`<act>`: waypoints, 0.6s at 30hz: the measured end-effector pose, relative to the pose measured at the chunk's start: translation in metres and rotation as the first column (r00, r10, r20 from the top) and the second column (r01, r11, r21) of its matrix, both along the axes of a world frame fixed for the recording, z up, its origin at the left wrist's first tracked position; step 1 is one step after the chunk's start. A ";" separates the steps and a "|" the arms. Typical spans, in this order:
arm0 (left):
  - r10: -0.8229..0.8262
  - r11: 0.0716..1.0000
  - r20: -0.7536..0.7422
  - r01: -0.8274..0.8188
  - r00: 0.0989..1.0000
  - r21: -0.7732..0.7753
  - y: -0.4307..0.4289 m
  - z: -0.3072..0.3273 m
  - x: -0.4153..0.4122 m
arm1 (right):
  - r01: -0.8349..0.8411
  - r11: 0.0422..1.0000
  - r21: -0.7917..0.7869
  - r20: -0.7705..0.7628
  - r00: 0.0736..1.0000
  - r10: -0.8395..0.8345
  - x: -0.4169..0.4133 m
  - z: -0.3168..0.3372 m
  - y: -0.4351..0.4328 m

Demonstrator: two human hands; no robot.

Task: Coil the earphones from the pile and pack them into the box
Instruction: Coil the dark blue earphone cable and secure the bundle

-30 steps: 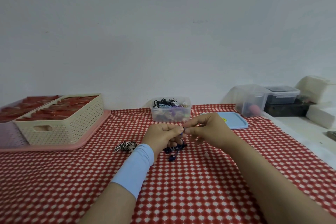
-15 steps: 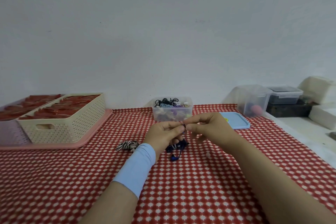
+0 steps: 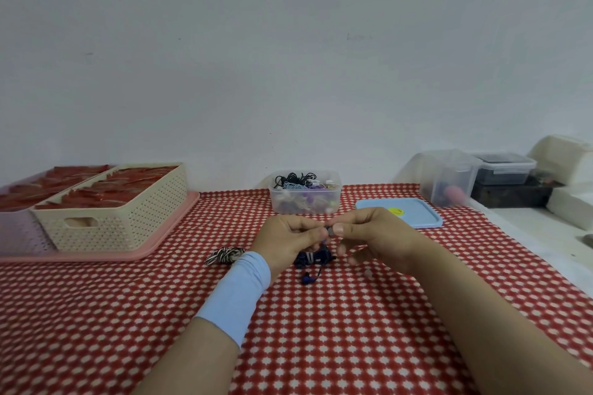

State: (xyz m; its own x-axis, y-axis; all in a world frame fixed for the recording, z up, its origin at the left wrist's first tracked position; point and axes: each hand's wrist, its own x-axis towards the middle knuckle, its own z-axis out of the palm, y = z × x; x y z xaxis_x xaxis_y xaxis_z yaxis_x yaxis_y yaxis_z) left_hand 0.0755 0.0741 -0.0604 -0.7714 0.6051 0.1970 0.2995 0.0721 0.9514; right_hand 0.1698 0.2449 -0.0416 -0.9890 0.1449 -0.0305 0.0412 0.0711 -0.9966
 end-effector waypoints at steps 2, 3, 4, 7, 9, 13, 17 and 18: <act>-0.004 1.000 0.003 0.004 1.000 -0.004 -0.002 -0.001 -0.001 | 0.000 0.999 0.038 -0.002 1.000 0.000 0.000 0.001 -0.002; -0.012 1.000 0.028 0.012 1.000 0.009 -0.002 -0.001 -0.001 | 0.000 0.999 0.045 -0.011 1.000 0.000 0.001 0.001 -0.003; -0.019 1.000 0.058 0.018 0.998 0.025 -0.002 -0.001 -0.001 | -0.002 0.999 0.043 -0.024 1.000 0.003 0.001 0.002 -0.003; -0.031 0.998 0.132 0.023 0.991 0.064 0.001 -0.002 -0.001 | -0.011 1.000 0.016 -0.069 0.998 0.012 0.001 0.002 -0.002; -0.046 0.996 0.162 0.033 0.986 0.081 0.002 -0.002 0.000 | -0.003 1.000 0.012 -0.077 0.997 0.004 0.001 0.002 -0.002; -0.033 0.999 0.075 0.032 0.997 0.013 0.001 -0.002 -0.001 | 0.002 0.998 0.060 -0.030 1.000 0.000 0.002 0.001 0.000; 0.027 1.000 0.020 -0.026 0.999 -0.008 0.001 -0.002 -0.002 | 0.025 0.999 0.041 -0.038 0.999 -0.024 0.000 0.000 -0.002; 0.045 0.999 0.017 -0.045 0.999 0.002 0.001 -0.002 -0.002 | 0.042 0.999 0.015 -0.053 0.998 -0.042 -0.001 0.000 -0.004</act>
